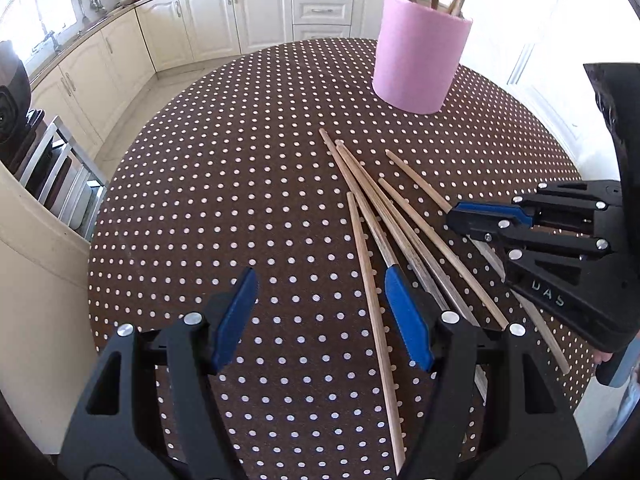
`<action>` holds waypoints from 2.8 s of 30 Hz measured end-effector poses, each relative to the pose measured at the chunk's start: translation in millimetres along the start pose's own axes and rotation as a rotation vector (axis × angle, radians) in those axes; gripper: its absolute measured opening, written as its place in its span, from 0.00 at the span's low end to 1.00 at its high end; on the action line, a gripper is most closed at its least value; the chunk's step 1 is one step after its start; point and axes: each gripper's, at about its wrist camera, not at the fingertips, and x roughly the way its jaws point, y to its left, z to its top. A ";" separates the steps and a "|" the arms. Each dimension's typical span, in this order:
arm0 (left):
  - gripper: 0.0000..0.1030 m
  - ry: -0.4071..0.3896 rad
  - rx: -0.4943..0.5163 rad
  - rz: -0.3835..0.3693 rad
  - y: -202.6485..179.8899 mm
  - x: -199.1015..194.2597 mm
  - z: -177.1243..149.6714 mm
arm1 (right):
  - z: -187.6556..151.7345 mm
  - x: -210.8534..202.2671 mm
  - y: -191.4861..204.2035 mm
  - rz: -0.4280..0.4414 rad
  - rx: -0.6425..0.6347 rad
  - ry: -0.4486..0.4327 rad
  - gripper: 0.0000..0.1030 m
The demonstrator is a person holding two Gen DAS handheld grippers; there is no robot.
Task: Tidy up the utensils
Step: 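Close the right gripper on one chopstick while the left gripper closes on another, then lift the left chopstick toward the pink cup while the right tool carries its chopstick there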
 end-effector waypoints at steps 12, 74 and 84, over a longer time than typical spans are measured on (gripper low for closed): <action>0.63 0.064 0.001 0.008 -12.2 18.8 5.5 | -4.4 -4.0 -9.2 0.037 0.024 -0.004 0.05; 0.06 0.085 -0.003 -0.024 -3.7 17.8 40.1 | 6.8 -69.0 -29.6 0.157 0.065 -0.133 0.04; 0.06 -0.162 -0.048 -0.044 -1.9 -73.5 64.1 | 14.5 -110.5 -42.5 0.137 0.083 -0.229 0.04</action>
